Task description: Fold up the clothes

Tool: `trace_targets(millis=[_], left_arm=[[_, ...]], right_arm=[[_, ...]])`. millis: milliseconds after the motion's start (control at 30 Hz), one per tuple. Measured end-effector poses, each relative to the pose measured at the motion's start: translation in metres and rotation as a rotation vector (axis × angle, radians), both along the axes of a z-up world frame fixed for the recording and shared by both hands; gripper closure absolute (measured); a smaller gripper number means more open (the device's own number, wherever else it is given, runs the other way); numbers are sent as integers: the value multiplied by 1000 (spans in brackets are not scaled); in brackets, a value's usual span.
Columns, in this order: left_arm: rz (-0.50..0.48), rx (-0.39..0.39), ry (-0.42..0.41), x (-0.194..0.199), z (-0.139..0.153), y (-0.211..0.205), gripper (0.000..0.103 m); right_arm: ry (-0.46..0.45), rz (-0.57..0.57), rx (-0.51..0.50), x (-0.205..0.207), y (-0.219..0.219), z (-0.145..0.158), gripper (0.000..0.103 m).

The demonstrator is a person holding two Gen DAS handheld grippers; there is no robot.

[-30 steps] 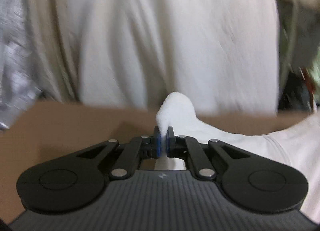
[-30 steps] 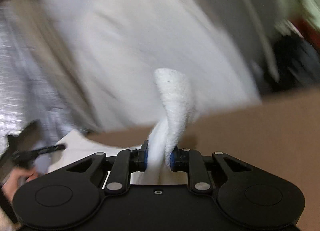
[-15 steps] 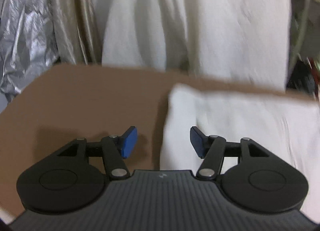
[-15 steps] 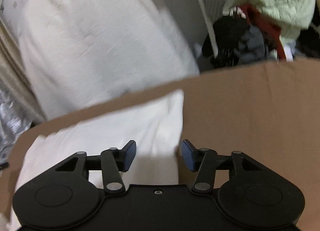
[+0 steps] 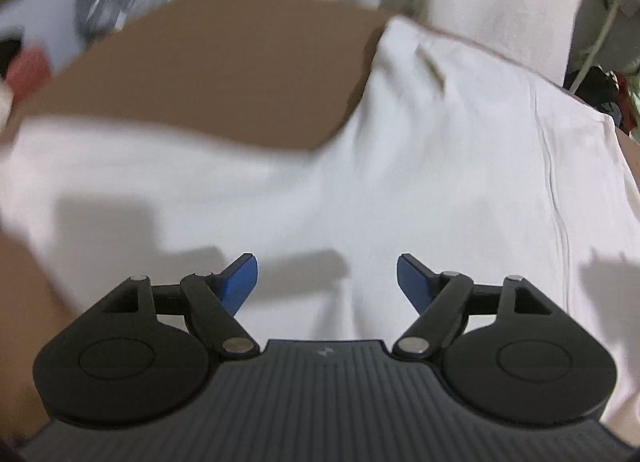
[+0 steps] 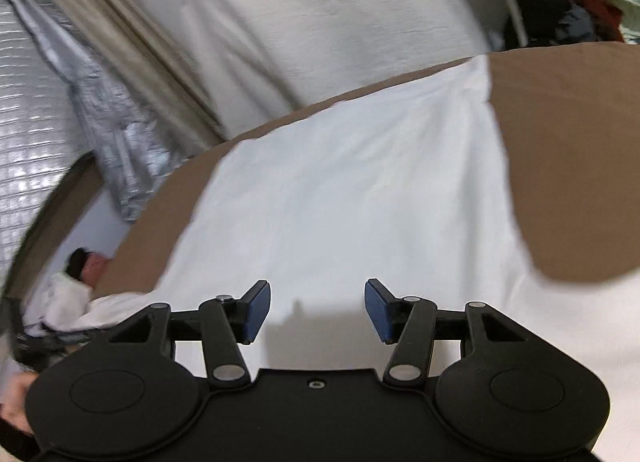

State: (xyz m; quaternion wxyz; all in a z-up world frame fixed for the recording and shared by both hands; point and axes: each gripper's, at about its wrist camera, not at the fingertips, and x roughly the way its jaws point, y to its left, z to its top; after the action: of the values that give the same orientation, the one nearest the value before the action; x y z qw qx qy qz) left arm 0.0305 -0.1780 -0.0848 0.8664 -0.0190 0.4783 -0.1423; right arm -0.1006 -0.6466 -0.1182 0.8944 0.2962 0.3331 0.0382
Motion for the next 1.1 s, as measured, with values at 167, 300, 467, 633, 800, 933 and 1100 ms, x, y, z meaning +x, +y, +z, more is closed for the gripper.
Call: trace_targets(millis=[167, 300, 467, 633, 800, 933, 1100], left_arm=[[49, -51, 134, -37, -26, 33, 26], [12, -75, 158, -63, -27, 36, 26], [-61, -119, 119, -92, -18, 33, 26], [-225, -213, 8, -130, 6, 22, 26], [-462, -163, -77, -180, 15, -11, 21], [-592, -68, -105, -208, 1, -40, 21], [-526, 98, -110, -211, -19, -53, 92]], right_arm=[[32, 32, 57, -41, 51, -4, 36], [68, 61, 47, -70, 87, -9, 36], [68, 29, 116, -131, 116, -25, 36], [111, 43, 36, -172, 147, -35, 35], [168, 63, -214, -168, 174, -44, 35], [139, 79, -338, -164, 180, -50, 52], [131, 52, -438, -162, 185, -54, 90]])
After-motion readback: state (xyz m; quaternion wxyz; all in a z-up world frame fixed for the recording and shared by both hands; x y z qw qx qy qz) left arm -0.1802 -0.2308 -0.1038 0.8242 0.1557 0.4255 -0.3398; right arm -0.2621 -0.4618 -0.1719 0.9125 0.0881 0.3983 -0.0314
